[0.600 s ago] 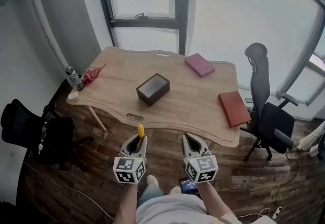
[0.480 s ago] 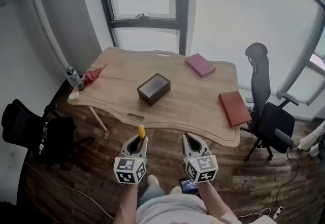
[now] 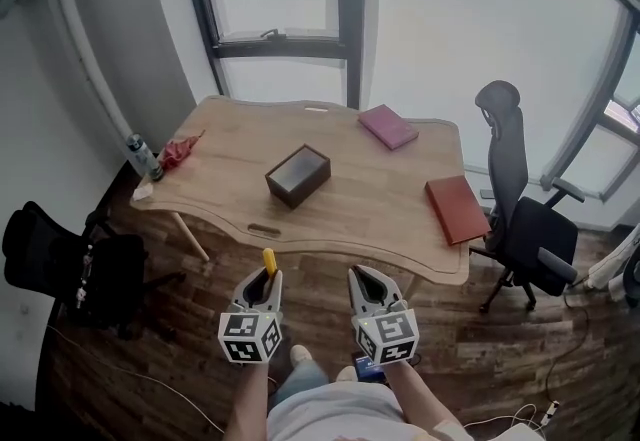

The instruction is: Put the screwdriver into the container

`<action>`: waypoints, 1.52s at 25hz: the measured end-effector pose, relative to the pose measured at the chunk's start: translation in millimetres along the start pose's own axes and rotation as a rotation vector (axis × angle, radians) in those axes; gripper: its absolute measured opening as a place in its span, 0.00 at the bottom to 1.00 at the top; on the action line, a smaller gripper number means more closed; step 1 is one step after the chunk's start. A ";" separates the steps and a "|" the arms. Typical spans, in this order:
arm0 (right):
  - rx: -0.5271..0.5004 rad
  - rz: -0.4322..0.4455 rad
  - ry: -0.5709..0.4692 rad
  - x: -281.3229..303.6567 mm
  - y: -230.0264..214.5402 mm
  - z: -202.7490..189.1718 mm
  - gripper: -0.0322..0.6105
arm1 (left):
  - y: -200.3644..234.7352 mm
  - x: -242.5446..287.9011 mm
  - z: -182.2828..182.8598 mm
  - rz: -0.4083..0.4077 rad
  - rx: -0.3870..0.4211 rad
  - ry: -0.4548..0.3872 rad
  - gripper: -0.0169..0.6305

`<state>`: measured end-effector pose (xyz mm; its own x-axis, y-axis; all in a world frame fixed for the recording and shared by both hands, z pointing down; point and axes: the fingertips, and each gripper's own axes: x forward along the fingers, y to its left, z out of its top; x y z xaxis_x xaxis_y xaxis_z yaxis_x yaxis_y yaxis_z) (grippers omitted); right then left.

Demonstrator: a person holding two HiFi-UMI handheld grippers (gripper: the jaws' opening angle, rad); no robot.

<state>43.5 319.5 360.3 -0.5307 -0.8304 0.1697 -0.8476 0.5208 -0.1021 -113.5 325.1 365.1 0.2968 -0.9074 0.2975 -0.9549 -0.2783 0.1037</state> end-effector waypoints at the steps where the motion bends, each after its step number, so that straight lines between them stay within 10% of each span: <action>1: -0.019 -0.003 0.001 0.1 0.2 0.4 0.10 | -0.6 -0.1 0.4 -0.001 0.002 -0.001 0.15; 22: -0.021 -0.005 0.029 50.9 -23.7 -3.5 0.10 | 22.6 43.7 12.6 0.019 -0.013 0.005 0.15; 38: 0.036 -0.047 0.086 264.1 -92.4 7.8 0.10 | 135.5 231.0 54.7 -0.025 -0.016 0.072 0.15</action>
<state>-18.4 50.5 406.9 -0.4893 -0.8330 0.2584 -0.8720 0.4728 -0.1272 -175.0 60.5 396.0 0.3209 -0.8751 0.3623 -0.9471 -0.2949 0.1267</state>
